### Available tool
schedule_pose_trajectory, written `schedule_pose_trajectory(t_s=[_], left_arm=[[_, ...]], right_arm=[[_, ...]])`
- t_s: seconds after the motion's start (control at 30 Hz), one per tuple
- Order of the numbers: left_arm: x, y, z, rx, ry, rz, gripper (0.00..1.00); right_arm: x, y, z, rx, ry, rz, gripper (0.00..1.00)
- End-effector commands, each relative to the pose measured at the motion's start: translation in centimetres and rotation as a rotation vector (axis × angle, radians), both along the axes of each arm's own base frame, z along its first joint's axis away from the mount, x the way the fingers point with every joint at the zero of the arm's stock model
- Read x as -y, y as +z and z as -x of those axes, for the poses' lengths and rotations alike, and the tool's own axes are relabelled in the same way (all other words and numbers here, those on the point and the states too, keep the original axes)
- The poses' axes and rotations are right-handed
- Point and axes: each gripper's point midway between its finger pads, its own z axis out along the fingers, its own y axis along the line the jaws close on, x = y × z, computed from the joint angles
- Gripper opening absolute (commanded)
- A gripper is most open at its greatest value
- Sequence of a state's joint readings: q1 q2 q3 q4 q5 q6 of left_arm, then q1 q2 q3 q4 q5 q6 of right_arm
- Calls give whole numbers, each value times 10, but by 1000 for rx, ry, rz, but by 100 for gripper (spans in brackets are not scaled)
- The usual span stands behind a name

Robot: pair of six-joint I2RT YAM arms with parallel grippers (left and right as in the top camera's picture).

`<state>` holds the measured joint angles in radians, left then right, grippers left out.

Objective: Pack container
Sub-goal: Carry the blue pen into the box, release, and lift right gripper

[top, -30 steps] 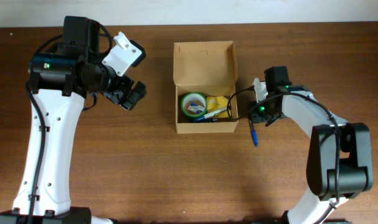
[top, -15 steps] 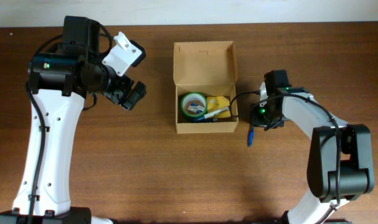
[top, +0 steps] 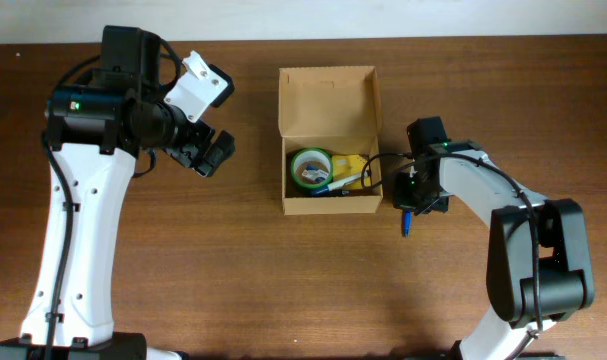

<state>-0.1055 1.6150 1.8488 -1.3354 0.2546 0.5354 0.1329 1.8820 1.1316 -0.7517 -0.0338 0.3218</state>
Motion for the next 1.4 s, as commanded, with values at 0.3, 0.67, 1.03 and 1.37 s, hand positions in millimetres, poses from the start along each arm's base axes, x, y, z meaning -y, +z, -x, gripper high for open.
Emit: schedule_pose_trajectory(t_s=[0.3,0.67,1.03,1.37], left_arm=[[1,16,2,52,-20,7,100],[1,16,2,52,-20,7,100],[1,16,2,52,-20,7,100],[1,16,2,52,-20,7,100]], right_arm=[[-5,133,-63,196,30,23,4],[-143,229,-69,497,828,-15,4],[-167,166,-21,311,1709,-18,4],[-164,111,-12,148,1806,-98,4]])
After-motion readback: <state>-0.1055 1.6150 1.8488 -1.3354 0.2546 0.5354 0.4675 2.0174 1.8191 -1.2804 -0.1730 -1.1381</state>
